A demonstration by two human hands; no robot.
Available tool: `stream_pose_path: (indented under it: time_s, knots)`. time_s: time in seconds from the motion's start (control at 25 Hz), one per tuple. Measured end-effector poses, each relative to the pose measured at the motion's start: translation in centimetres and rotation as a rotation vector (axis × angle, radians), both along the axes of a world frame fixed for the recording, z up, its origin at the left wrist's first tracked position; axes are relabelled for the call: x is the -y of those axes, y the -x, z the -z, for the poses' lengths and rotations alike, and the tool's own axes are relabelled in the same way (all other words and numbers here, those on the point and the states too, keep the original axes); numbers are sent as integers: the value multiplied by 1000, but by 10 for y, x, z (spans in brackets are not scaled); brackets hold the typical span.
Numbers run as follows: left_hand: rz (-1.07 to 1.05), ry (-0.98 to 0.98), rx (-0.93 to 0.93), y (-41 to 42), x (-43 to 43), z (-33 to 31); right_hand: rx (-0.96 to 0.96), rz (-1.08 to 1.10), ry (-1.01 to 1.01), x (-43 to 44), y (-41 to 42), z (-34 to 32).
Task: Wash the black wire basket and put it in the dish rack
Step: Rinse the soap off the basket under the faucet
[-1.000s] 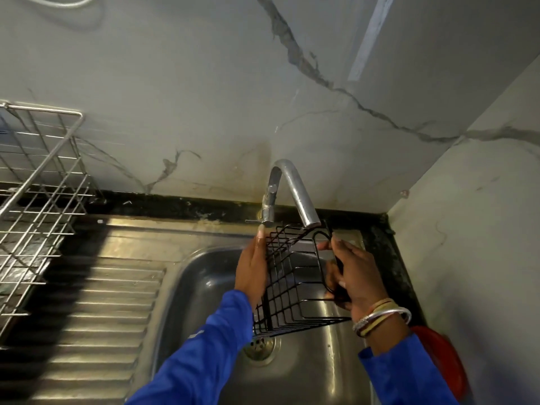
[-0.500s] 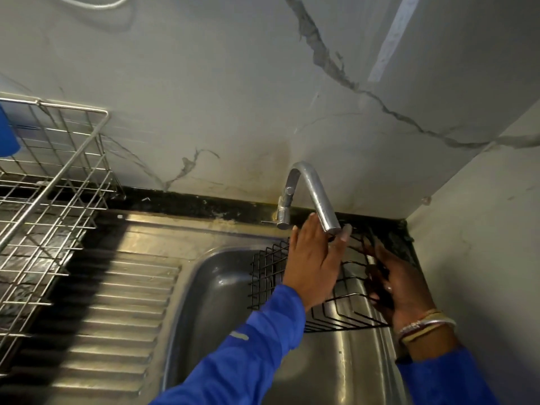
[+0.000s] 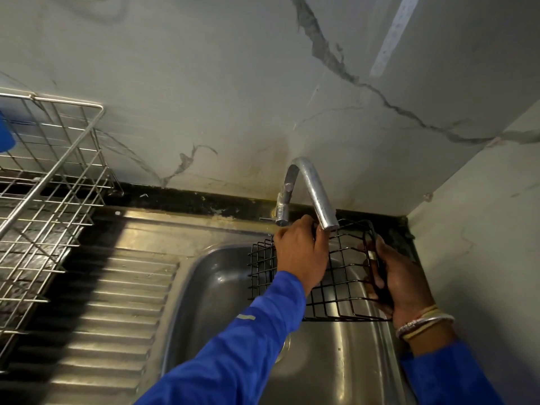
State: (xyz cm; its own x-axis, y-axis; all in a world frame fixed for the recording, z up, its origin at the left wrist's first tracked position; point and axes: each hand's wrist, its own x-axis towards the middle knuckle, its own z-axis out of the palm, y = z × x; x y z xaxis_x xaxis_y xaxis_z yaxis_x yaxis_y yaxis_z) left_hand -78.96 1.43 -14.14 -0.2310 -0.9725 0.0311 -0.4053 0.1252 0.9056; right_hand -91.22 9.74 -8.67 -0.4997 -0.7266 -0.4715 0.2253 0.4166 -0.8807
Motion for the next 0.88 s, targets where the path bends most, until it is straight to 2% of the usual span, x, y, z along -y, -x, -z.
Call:
stream_pose_path:
  time_s: [0.12,0.24,0.32,0.44,0.56,0.64,0.88]
  knots:
    - [35,66,135,-2,6,-5,-172,-51,-100,13,-1,7]
    - [46,100,211,-7,8,-10,-168,-57,-113,23,-3,7]
    - [53,84,230,-9,10,-7,-316,-43,-80,24,-8,6]
    - [38,60,264,-8,12,-8,-530,-209,-14,20,-17,7]
    - [49,57,325,-10,13,-10,-506,-365,-72,16,-16,9]
    - [58,73,428,-11,10,-12,-427,-379,-129,18,-14,13]
    - [20,118,519,-17,10,-20,-364,-431,-70,21,-24,21]
